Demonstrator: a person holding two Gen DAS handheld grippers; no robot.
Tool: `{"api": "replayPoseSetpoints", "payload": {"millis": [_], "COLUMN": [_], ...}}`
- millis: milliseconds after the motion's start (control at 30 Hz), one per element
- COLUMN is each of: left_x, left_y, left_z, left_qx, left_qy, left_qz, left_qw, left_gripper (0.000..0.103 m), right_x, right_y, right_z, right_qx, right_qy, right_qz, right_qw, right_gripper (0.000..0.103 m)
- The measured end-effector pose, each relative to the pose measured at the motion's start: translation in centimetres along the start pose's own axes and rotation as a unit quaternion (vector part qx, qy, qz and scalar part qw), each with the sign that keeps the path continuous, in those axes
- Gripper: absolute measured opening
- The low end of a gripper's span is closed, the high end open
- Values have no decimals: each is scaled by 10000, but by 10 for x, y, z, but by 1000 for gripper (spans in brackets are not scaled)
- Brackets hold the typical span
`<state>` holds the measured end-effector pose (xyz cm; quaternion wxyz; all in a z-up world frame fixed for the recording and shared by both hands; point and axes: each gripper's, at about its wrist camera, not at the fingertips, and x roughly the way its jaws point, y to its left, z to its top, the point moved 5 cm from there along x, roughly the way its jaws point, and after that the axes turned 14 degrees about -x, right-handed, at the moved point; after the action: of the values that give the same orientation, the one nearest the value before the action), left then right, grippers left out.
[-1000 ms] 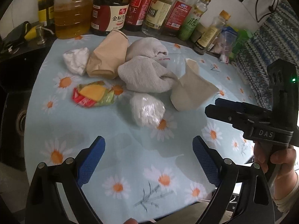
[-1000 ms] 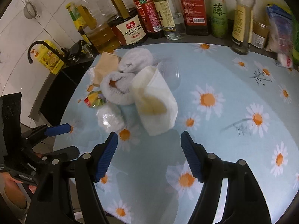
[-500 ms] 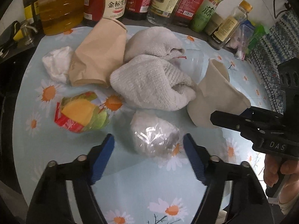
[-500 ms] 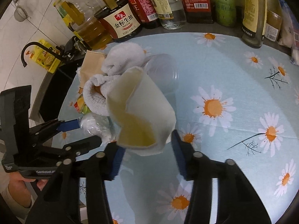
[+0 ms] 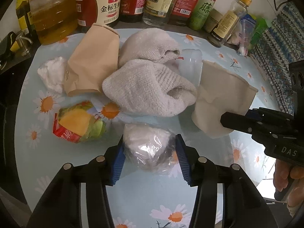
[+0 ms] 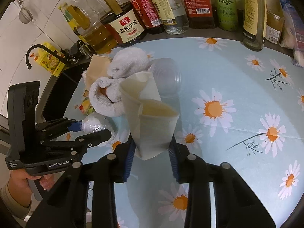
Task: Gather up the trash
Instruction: 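Grasp the plastic-wrapped ball with the left tool while the right tool grasps the paper cup, then lower both held items over the black bin and open both tools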
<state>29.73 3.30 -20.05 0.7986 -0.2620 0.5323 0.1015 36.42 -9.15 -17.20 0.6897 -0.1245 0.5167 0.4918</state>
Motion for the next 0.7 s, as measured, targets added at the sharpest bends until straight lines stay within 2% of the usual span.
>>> {"api": "replayPoseSetpoints", "payload": {"millis": [367,700], "left_x": [-23,-55], "left_y": [-2,4], "left_z": [-12,-37], "left_qx": [32,50], "left_qy": [-150,-320], "left_qz": [-116,-227], "left_qw": [9998,9992], "left_gripper": [47,47], "right_x": [-21,-42], "right_y": [14,41], "right_z": [-11,-32], "right_qx": [-8,-31], "right_qy": [-191,-321], "right_qz": [-58,-131], "right_qw": [9998,9994], "right_gripper": [34,34]}}
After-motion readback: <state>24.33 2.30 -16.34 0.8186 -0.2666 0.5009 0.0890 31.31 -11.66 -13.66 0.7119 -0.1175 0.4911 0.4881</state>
